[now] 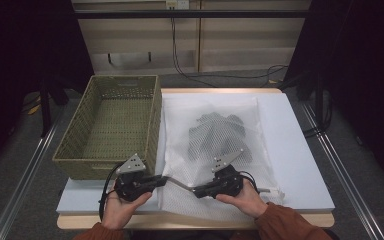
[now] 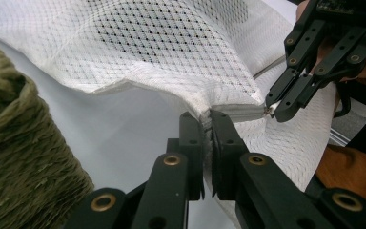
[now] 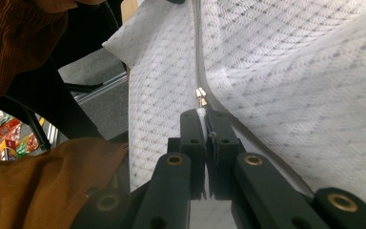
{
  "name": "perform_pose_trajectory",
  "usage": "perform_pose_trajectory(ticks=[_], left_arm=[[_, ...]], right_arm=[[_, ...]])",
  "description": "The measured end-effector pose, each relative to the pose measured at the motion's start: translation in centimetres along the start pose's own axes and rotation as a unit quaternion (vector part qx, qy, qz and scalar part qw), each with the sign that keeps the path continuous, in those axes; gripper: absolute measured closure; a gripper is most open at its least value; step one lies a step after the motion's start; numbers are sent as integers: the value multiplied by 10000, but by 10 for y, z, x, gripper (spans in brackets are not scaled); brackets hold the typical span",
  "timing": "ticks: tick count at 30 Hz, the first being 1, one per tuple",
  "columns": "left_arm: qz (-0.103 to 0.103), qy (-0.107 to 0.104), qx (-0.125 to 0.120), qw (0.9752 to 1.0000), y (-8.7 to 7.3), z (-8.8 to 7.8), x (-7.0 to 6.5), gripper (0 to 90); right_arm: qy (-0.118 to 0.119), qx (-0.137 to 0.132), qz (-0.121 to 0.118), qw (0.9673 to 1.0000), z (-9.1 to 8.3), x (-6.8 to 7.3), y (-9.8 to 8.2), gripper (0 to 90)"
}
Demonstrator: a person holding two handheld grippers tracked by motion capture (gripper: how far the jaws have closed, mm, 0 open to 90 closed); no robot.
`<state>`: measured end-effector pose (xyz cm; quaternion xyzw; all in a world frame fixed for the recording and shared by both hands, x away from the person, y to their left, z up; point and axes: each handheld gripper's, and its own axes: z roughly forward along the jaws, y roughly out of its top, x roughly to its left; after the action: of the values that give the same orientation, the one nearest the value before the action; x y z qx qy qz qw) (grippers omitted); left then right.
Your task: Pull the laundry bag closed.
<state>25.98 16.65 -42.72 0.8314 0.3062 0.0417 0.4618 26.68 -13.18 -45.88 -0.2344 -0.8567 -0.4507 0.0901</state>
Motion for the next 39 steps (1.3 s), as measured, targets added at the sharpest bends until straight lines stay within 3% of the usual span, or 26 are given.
perform_pose_trajectory(ticks=[21, 39], left_arm=[[30, 19, 5, 10000, 3, 2, 1, 852], [7, 45, -36, 10000, 5, 1, 2, 852]], right_arm=[[14, 49, -52, 10000, -8, 0, -6, 878], [-86, 68, 44, 9999, -21, -5, -19, 878]])
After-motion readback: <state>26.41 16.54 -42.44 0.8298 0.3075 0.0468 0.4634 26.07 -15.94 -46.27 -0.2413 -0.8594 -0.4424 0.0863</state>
